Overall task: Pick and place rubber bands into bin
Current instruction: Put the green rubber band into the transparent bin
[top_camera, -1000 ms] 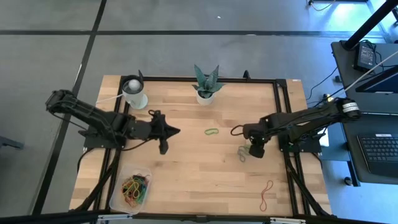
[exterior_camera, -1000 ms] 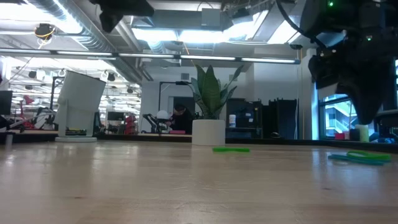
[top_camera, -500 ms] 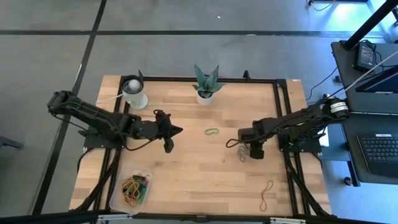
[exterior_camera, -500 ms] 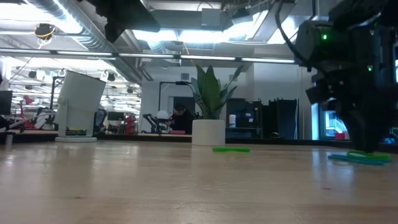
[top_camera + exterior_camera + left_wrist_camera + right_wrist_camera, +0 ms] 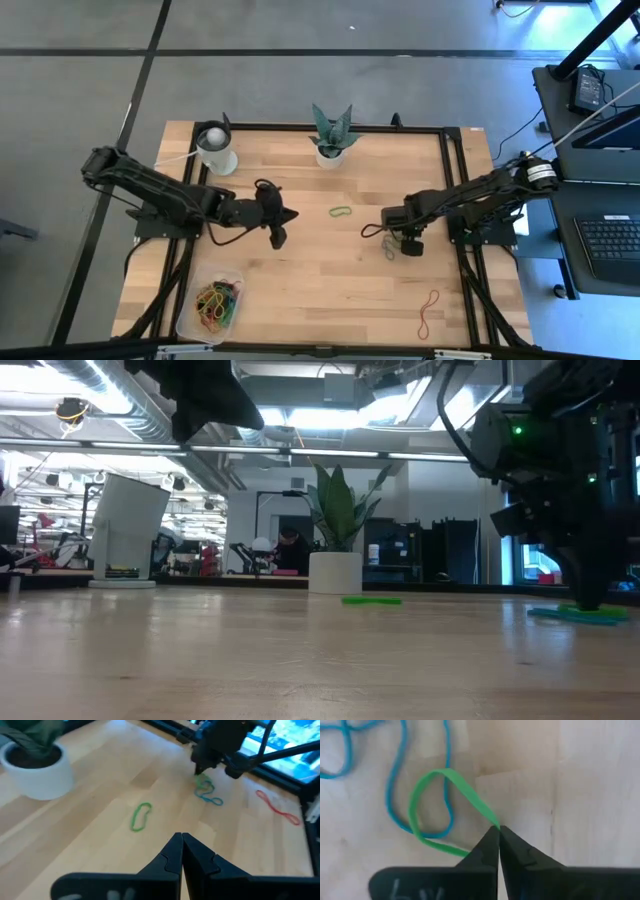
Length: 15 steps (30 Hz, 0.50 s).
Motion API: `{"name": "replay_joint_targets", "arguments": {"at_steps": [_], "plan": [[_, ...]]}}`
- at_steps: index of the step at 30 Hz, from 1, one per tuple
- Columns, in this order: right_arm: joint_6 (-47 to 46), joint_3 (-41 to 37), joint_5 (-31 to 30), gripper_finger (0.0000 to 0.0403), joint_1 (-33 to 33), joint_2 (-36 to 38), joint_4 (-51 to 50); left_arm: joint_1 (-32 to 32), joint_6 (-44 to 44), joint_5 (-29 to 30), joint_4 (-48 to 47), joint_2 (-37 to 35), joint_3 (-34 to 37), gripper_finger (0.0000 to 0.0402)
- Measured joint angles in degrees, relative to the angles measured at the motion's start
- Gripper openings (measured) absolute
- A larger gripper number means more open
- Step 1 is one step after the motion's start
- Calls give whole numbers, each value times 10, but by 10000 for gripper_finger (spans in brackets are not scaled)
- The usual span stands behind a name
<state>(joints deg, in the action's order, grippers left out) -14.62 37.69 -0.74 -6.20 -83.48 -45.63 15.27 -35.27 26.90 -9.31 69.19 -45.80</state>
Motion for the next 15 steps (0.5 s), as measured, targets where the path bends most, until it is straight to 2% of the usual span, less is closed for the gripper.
{"name": "replay_joint_targets", "arguments": {"at_steps": [6, 15], "plan": [[-24, 21, 7, 7, 0, 40, -29, 0, 1, -15, 41, 20, 0, 3], [-61, 58, 4, 3, 0, 169, -63, -3, 25, -15, 67, 34, 0, 3]]}}
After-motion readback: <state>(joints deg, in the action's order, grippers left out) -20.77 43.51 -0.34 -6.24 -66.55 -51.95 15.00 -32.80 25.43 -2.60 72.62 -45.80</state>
